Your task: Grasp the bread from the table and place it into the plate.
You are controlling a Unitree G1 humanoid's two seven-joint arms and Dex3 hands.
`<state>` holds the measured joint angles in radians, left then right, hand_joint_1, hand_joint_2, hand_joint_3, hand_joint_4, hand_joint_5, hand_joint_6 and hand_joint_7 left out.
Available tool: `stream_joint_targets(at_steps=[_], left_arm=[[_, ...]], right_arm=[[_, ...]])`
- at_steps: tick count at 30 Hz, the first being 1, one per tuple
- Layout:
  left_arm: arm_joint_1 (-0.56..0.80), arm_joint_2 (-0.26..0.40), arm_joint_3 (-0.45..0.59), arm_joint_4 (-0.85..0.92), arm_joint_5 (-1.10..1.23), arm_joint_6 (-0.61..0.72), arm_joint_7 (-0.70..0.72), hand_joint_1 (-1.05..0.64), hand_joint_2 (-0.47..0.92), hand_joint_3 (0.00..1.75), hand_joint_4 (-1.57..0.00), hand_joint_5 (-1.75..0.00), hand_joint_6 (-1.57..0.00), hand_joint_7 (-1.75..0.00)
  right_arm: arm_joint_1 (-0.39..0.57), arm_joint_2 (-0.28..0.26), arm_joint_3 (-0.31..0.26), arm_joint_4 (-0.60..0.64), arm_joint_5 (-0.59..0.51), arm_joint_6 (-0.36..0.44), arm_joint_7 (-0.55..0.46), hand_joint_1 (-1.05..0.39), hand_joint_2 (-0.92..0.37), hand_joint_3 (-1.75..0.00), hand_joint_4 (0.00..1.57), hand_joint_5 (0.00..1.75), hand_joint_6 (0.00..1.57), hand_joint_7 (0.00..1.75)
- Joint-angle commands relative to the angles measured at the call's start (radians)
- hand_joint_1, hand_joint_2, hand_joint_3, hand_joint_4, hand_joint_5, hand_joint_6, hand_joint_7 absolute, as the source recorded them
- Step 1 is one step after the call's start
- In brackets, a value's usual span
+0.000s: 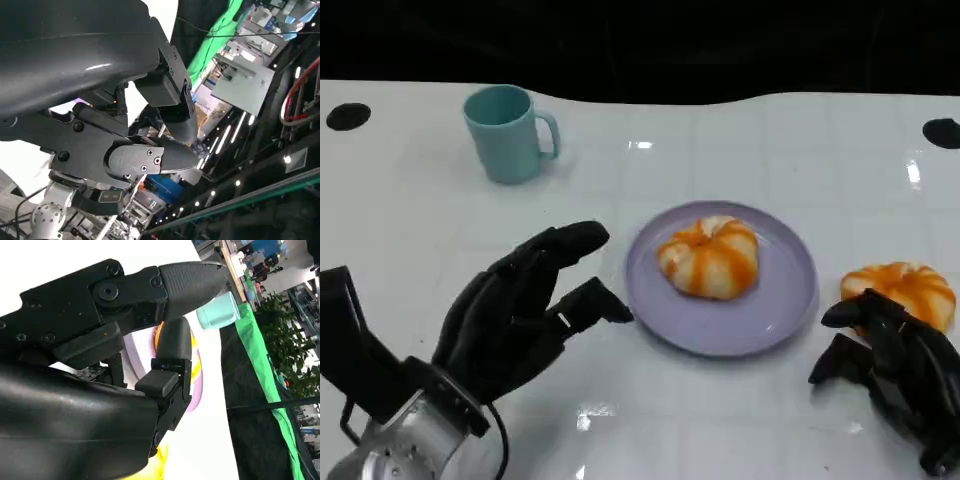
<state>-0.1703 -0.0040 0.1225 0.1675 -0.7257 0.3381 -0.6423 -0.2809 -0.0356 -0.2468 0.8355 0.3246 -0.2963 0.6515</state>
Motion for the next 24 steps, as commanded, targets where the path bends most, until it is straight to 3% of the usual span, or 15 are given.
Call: stream_joint_targets(at_steps=[1,4,13,16,24], left_arm=[[0.162,-0.062,0.032,-0.032,-0.025,-0.011,0.030,-0.60,0.92,0.29,-0.84,-1.72,-0.74,-1.49],[0.168,-0.068,0.035,-0.041,-0.021,-0.008,0.032,-0.60,0.92,0.29,-0.86,-1.74,-0.72,-1.59],[0.191,-0.070,0.036,-0.041,0.007,-0.023,0.032,-0.60,0.92,0.29,-0.86,-1.75,-0.70,-1.62],[0.223,-0.065,0.037,-0.029,0.041,-0.055,0.029,-0.58,0.92,0.30,-0.87,-1.75,-0.65,-1.74],[0.234,-0.074,0.038,-0.031,0.075,-0.082,0.037,-0.57,0.92,0.30,-0.87,-1.75,-0.66,-1.75]], right_arm=[[0.018,0.003,-0.011,-0.014,0.033,0.057,-0.003,-0.53,-0.92,-0.20,0.66,1.55,0.62,1.21],[0.020,0.003,-0.011,-0.022,0.034,0.064,-0.003,-0.54,-0.92,-0.20,0.67,1.55,0.62,1.21],[0.029,0.003,-0.011,-0.036,0.030,0.067,-0.003,-0.54,-0.92,-0.19,0.67,1.55,0.62,1.21],[0.038,0.002,-0.010,-0.044,0.028,0.054,0.001,-0.52,-0.92,-0.22,0.66,1.54,0.62,1.21],[0.044,0.001,-0.007,-0.060,0.028,0.063,0.002,-0.52,-0.92,-0.22,0.65,1.55,0.61,1.21]])
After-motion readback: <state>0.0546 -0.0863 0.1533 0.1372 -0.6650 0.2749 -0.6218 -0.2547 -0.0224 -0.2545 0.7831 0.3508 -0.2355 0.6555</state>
